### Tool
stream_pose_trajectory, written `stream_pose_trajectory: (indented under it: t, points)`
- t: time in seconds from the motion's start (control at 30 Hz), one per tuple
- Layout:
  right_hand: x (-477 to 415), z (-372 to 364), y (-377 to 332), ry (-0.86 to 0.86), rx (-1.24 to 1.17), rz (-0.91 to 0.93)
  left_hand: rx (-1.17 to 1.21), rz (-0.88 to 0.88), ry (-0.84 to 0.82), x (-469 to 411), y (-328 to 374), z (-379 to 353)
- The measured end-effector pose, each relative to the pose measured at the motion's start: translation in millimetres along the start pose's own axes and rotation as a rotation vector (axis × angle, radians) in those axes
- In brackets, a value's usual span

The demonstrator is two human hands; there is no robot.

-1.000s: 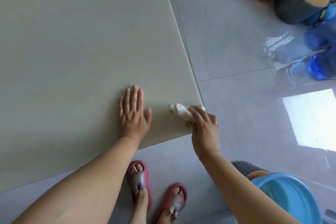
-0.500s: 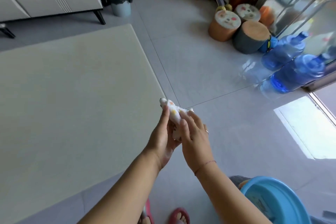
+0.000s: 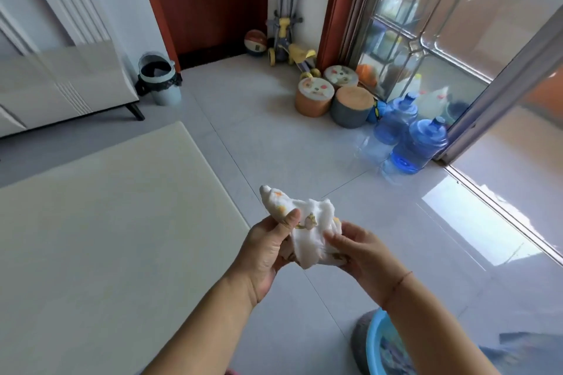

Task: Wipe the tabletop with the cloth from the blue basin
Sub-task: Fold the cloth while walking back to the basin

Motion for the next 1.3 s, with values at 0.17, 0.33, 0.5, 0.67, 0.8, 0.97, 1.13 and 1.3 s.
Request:
stream_pose_trajectory:
  t: [0.17, 0.33, 0.5, 0.67, 0.8, 0.97, 1.13, 1.3]
  points:
    - [51, -14, -46, 0.115, 0.075, 0.164, -0.203, -0.103, 0.083, 38, 57, -34]
    - [94, -32, -60, 0.097, -0.037, 0.198, -0.317, -0.238, 0.186, 67, 86, -53]
    - [113, -41, -73, 0.133, -0.154, 0.181, -0.323, -0.273, 0.240, 79, 101, -60]
    - [118, -49, -78, 0.143, -0.235, 0.091, -0.419, -0.249, 0.138, 73, 109, -50]
    - [121, -61, -73, 0.309, -0.231, 0.141, -0.513, -0.305, 0.036, 65, 117, -43]
    - [131, -68, -60, 0.618, -0.268, 0.268, -0.575, -0.373, -0.046, 57, 106, -47]
    - [165, -52, -18, 0.949, -0.306, 0.335, -0.615, -0.267, -0.239, 58, 70, -75]
    - [218, -12, 38, 1.115, -0.341, 0.297, -0.653, -0.119, -0.443, 77, 8, -117]
Point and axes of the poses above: each hand's wrist, its own x-axis away from the middle knuckle, its own z-axis out of the back of the hand, y = z × x, the point moved 1 cm from there along -x, towards the middle knuckle, and after that the axes turned 7 degrees about -z, right-handed, at the moved point
